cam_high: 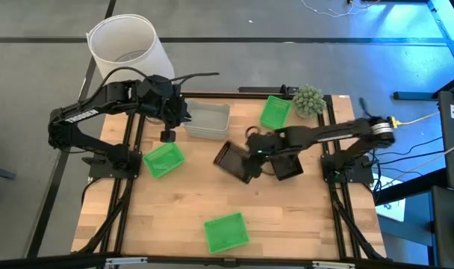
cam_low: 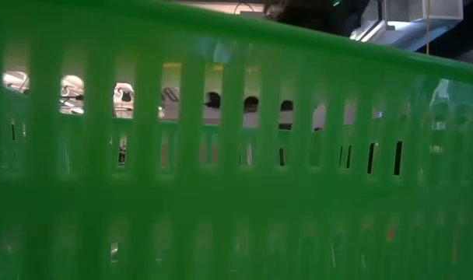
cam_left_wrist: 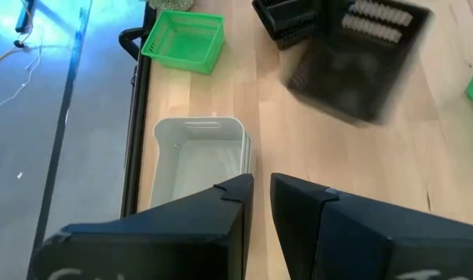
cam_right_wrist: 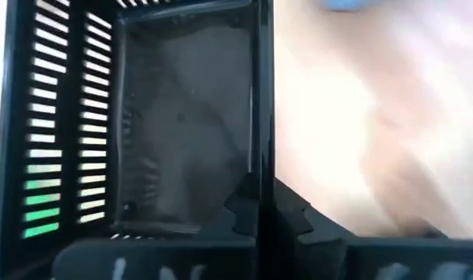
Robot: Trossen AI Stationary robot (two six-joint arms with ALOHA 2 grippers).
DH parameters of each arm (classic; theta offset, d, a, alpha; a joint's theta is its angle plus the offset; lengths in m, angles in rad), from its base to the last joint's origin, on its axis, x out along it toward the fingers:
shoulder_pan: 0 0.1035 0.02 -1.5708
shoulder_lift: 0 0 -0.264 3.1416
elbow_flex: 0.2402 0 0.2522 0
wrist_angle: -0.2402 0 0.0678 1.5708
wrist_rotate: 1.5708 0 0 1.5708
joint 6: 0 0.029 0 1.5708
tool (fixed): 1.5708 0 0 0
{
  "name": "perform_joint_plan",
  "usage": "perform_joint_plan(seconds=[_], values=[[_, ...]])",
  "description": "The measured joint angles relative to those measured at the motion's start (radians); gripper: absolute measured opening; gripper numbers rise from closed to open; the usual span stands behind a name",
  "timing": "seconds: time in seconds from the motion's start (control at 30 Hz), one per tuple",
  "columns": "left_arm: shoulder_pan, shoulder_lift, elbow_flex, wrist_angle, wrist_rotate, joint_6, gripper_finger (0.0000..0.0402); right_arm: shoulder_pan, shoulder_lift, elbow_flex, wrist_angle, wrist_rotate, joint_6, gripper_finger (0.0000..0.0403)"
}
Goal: Stack baskets by color
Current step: Stack the bottom black bin on top of the top black bin
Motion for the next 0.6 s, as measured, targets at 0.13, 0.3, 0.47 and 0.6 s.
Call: perform_joint_plan(seconds=[0.13,0.3,0.47,0.6], values=[[0.0,0.0,0.0,-0.001,0.023,0.032,0.0039,0.011,-0.107,0.0,-0.196,0.164,0.187,0.0001],[-0.001,0.0,0.0,0.008,0.125,0.104,0.0039,0.041,-0.181,0.0,-0.408,0.26,0.394,0.0001],[0.0,0.0,0.0,0.009,0.127,0.104,0.0039,0.088,-0.193,0.0,-0.588,0.272,0.565,0.0],[0.0,0.0,0.0,0.012,0.127,0.104,0.0039,0.127,-0.193,0.0,-0.639,0.272,0.656,0.0]])
